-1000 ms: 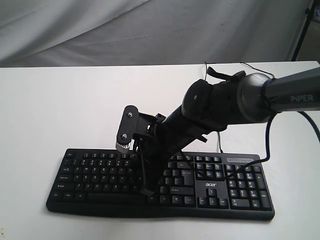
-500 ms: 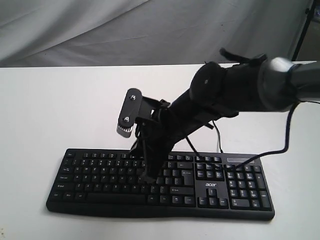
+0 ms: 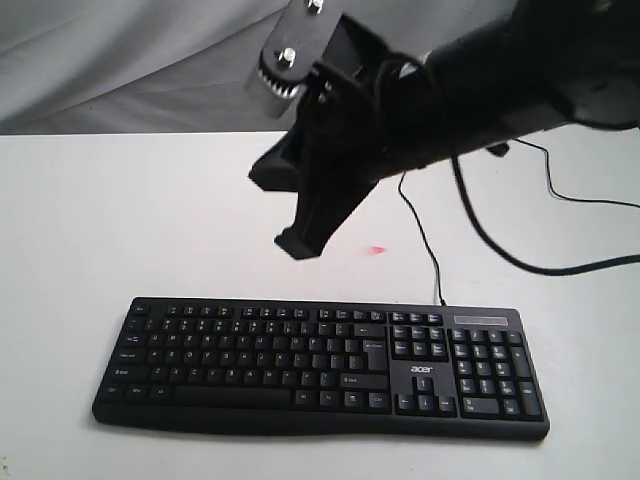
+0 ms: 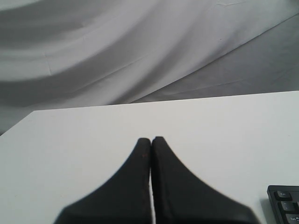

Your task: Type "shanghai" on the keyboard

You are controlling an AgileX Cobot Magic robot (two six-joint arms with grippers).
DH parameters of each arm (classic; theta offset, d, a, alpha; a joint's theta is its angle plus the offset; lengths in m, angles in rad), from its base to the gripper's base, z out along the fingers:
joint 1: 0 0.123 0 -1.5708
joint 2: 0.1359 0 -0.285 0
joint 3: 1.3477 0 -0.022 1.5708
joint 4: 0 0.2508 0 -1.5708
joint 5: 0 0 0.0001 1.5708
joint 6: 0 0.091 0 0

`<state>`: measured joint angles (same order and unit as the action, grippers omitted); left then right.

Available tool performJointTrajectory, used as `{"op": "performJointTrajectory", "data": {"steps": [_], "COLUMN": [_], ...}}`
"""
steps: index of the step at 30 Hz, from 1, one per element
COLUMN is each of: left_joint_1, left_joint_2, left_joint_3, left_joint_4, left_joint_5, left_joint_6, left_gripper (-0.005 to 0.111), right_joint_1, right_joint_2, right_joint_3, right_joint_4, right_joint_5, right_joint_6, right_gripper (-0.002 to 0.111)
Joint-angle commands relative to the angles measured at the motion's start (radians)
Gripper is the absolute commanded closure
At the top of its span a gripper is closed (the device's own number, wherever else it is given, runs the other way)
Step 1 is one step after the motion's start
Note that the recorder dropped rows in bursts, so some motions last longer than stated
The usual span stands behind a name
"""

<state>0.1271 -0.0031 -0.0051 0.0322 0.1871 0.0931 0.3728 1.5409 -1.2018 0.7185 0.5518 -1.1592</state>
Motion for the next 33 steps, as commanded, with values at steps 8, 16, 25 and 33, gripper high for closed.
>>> {"op": "performJointTrajectory", "data": {"steps": [8,16,25,33], "left_joint_1": [-0.004,-0.004,-0.004,-0.004], "left_joint_2": [0.003,0.003,0.003,0.003], "left_joint_3": [0.005,0.005,0.005,0.005], "left_joint_4": [-0.001,-0.001,-0.001,-0.001], "left_joint_5": [-0.004,-0.004,-0.004,-0.004], "left_joint_6": [-0.003,-0.003,-0.003,-0.003], "left_gripper": [0.106,0.106,0.106,0.106], "right_joint_1": [-0.004,-0.004,-0.004,-0.004], "right_joint_2": [-0.379,-0.507,-0.597,-0.736], "right_joint_3": [0.002,0.002,0.002,0.002], "right_joint_4": [-0.039,-0.050,-0.081,-0.456], "right_joint_5": [-0.062,-0.027,-0.128,-0.182], "right_joint_6": [0.024,0.034,0.034,0.280], "right_gripper": [0.108,0.108,0.108,0.108]}}
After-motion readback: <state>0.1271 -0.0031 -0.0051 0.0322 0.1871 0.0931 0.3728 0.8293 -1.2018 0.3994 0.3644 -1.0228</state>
